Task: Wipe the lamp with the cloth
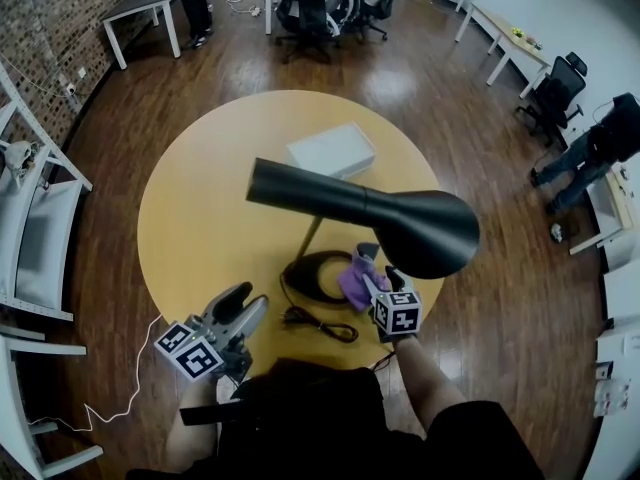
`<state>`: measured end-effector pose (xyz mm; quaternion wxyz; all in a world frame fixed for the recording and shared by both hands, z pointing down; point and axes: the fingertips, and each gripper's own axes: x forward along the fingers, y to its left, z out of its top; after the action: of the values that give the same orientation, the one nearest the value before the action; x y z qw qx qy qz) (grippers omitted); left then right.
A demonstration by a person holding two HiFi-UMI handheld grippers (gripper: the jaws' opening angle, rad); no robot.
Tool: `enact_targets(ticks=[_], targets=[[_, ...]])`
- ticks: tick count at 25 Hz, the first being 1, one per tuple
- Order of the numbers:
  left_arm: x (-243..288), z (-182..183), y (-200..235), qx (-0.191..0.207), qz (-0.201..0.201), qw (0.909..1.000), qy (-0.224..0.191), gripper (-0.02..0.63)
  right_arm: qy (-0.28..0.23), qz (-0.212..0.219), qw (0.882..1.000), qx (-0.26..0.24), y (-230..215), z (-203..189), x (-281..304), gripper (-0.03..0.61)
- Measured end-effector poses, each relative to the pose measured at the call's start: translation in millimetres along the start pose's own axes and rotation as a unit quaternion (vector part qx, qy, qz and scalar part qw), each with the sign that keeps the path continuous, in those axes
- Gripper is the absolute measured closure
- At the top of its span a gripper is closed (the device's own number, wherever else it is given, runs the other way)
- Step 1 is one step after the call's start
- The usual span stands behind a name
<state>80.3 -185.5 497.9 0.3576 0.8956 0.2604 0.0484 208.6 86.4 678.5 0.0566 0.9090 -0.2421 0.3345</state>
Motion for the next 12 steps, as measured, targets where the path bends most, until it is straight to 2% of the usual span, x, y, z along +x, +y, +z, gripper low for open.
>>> enact_targets(ticks=[2, 5, 6, 9, 12], targets=[[1.3, -2.3, -0.2, -0.002, -0.001, 1.0000, 0.005, 0.402, 0.017, 0.005, 1.000, 0.009, 14.0, -12.4, 4.5, 0.316], [4.8, -5.0, -3.9, -0.001, -0.006, 0.9999, 0.011, 0.402, 0.065, -0.010, 0.998, -0.021, 27.3, -35.0, 19.4, 0.318], [5.8, -4.9, -4.7, -0.001, -0.006, 0.9999, 0.012, 0.402, 0.076, -0.018, 0.996, -0.035, 27.2, -39.6, 24.6, 0.354], [6.0, -5.0, -5.1, 0.000, -0.003, 0.9999, 0.012, 0.402, 0.084, -0.026, 0.994, -0.063, 19.1, -40.8, 33.9, 0.394], [5.0, -4.1, -5.9, 0.003, 0.003, 0.9999, 0.010, 0.402, 0.091, -0.004, 0.992, -0.087, 11.6, -32.9, 39.4, 0.413]])
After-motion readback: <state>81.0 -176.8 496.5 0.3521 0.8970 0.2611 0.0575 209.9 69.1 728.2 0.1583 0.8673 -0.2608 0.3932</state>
